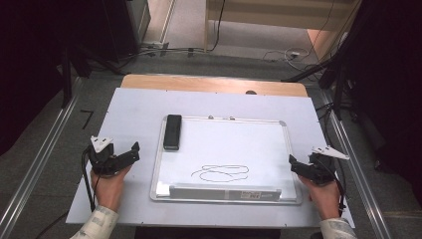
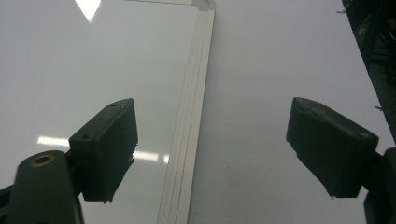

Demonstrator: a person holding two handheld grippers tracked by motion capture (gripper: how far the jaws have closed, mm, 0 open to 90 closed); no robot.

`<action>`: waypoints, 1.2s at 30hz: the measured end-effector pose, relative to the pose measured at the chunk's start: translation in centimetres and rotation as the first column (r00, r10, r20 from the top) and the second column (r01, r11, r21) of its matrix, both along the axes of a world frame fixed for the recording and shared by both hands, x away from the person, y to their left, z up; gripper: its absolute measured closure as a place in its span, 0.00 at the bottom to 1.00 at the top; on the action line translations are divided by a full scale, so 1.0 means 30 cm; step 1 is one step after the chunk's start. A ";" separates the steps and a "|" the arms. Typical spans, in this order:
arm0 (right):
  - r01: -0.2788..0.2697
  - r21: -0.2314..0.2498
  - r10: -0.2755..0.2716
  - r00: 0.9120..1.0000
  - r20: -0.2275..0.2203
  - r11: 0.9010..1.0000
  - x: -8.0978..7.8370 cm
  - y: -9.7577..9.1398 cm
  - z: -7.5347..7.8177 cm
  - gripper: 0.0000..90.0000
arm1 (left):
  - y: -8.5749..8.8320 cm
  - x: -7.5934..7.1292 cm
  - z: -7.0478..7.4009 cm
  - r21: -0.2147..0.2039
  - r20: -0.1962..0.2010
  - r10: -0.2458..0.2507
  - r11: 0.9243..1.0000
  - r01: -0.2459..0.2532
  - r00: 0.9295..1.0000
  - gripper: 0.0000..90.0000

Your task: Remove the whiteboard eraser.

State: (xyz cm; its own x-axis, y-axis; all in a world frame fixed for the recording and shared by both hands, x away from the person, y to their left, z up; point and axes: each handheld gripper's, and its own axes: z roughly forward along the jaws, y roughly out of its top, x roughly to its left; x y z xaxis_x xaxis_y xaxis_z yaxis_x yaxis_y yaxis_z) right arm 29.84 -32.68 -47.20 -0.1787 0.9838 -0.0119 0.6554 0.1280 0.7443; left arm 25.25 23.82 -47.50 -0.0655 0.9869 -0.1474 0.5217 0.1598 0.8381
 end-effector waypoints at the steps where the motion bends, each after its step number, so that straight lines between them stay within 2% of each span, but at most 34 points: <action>1: 0.000 0.000 0.000 1.000 0.000 1.000 0.000 0.000 0.000 0.17 | -0.002 0.002 0.001 -0.003 0.000 -0.001 1.000 0.001 1.000 0.08; 36: 0.000 0.002 0.000 1.000 -0.009 1.000 0.001 0.002 -0.005 0.17 | -0.109 0.099 0.027 -0.019 -0.003 -0.059 0.998 0.059 0.998 0.10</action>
